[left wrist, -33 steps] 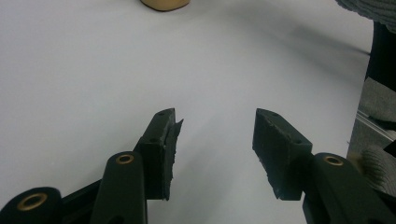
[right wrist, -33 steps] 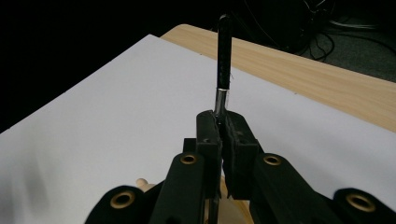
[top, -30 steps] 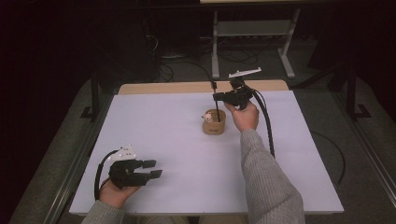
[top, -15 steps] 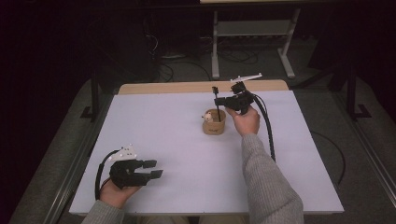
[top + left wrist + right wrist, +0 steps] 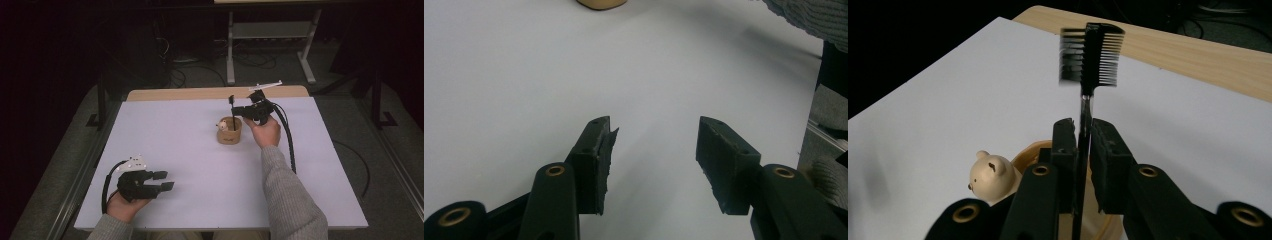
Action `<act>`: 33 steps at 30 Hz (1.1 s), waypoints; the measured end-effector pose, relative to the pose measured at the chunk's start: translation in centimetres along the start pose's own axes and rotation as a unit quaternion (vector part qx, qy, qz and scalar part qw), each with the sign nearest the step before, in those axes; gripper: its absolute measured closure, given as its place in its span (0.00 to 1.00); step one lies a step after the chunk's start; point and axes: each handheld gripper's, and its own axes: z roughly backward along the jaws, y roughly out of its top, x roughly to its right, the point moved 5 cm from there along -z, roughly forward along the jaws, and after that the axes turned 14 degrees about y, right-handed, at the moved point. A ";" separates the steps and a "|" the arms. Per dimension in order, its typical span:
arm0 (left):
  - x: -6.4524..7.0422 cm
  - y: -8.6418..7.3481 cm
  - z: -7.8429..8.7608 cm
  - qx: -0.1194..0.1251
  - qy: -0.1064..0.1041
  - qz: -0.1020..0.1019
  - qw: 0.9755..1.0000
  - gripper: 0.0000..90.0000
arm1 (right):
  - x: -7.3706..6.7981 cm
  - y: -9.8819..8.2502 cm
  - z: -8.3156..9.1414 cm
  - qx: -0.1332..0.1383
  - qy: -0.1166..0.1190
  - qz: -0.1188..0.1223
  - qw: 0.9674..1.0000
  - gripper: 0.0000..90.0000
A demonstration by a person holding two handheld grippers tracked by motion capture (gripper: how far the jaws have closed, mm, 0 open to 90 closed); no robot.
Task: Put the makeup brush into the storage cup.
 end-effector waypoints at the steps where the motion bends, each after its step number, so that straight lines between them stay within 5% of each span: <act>1: 0.0 0.0 0.0 0.000 0.000 0.000 1.000 0.53 | 0.0 0.0 0.1 0.001 0.000 0.001 1.000 0.87; 33: -0.3 0.3 -0.1 0.005 0.012 0.008 1.000 0.49 | -1.3 -1.6 3.8 0.000 0.018 0.013 1.000 0.68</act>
